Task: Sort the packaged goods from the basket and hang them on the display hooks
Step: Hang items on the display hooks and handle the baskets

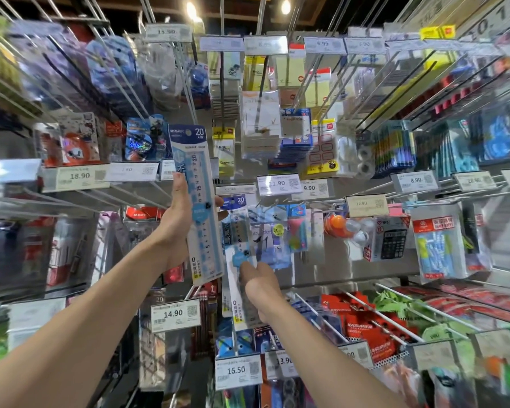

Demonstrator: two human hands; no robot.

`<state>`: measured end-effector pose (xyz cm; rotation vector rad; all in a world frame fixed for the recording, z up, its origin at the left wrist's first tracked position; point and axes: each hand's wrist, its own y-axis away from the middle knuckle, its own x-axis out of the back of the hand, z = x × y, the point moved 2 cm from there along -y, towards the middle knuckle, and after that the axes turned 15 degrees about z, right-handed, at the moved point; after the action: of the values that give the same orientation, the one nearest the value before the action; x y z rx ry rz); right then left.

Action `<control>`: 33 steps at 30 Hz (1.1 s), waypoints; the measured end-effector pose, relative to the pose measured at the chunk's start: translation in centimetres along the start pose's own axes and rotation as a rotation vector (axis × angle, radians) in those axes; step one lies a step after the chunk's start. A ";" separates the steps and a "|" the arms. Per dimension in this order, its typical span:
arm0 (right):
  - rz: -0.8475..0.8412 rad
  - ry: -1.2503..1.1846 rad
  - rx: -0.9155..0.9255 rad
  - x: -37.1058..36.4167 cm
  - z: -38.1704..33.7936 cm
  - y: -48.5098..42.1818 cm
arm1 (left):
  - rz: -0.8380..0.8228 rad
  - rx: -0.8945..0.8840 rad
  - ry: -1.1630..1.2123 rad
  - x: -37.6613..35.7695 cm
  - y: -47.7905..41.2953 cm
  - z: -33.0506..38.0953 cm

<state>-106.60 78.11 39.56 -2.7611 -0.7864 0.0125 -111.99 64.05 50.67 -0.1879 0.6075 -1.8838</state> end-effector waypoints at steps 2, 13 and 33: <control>-0.002 0.009 -0.015 -0.3 0.1 0.3 | 0.005 0.000 0.004 -0.2 0.0 0.0; 0.103 0.071 -0.030 -0.6 0.9 0.7 | 0.001 0.022 0.039 -0.1 -0.2 -0.5; -0.166 -0.339 0.389 -1.9 -5.1 2.4 | 0.007 0.084 -0.003 0.2 -0.6 -1.2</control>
<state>-106.57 73.86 43.73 -2.3450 -0.9752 0.5529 -113.03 64.37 49.94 -0.1335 0.5257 -1.8977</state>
